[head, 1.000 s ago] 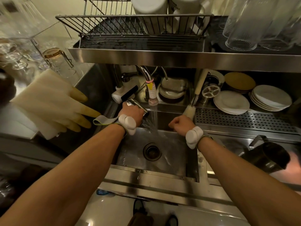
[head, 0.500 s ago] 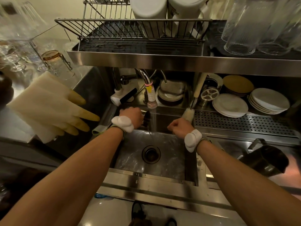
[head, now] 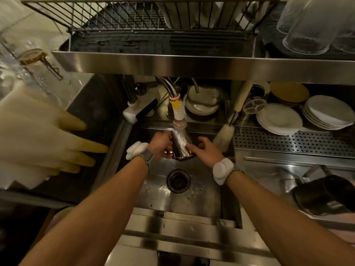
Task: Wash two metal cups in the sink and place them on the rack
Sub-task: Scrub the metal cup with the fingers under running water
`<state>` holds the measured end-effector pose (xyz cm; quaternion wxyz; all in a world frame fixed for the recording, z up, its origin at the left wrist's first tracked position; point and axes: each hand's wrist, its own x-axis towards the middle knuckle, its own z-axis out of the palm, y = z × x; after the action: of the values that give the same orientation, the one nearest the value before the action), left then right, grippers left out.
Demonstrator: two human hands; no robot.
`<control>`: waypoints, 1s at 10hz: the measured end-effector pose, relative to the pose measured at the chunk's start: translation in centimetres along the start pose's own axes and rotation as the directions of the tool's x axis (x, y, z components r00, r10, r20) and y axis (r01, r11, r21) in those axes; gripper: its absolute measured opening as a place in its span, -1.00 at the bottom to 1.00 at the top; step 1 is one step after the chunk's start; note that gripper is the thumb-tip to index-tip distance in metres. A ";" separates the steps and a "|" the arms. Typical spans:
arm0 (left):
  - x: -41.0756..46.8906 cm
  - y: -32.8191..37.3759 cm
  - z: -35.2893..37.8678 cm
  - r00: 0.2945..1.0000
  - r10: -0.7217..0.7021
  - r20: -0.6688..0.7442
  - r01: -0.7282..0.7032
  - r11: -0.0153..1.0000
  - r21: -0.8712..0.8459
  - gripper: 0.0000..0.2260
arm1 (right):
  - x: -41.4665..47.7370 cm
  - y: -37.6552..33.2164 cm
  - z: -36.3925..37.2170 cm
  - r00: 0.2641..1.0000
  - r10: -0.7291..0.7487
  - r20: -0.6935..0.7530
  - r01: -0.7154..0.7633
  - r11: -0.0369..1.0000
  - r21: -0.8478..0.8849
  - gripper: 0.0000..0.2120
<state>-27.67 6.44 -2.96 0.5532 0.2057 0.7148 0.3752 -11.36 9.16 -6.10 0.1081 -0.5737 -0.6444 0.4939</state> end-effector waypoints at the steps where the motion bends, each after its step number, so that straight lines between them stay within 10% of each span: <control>1: 0.8 0.1 -0.8 0.996 -0.074 0.053 0.082 0.982 -0.172 -0.69 | 1.5 -1.2 0.8 0.997 0.003 0.076 -0.013 0.992 0.129 -0.14; 3: 1.8 0.4 -2.0 0.977 -0.113 0.184 0.139 0.980 -0.141 -0.69 | 4.1 -2.2 2.7 0.998 0.033 0.045 -0.042 0.980 0.193 -0.06; 5: 3.0 0.6 -2.6 0.994 -0.004 -0.114 0.025 0.982 0.186 -0.44 | 4.4 -2.7 4.4 0.988 0.147 -0.044 -0.121 0.921 0.371 -0.14; 7: 3.4 -1.7 -1.8 0.989 -0.095 0.115 0.088 0.994 0.064 -0.50 | 3.4 -2.6 4.2 0.985 0.161 0.054 -0.165 0.835 0.525 -0.57; 10: 2.8 -3.6 -0.2 0.974 -0.103 0.201 0.076 0.988 0.134 -0.48 | 2.3 -2.4 4.7 0.967 0.248 0.063 -0.252 0.878 0.407 -0.67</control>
<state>-28.25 6.06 -7.47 0.6271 0.2454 0.6838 0.2808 -16.93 9.11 -7.53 0.1589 -0.6141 -0.4470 0.6307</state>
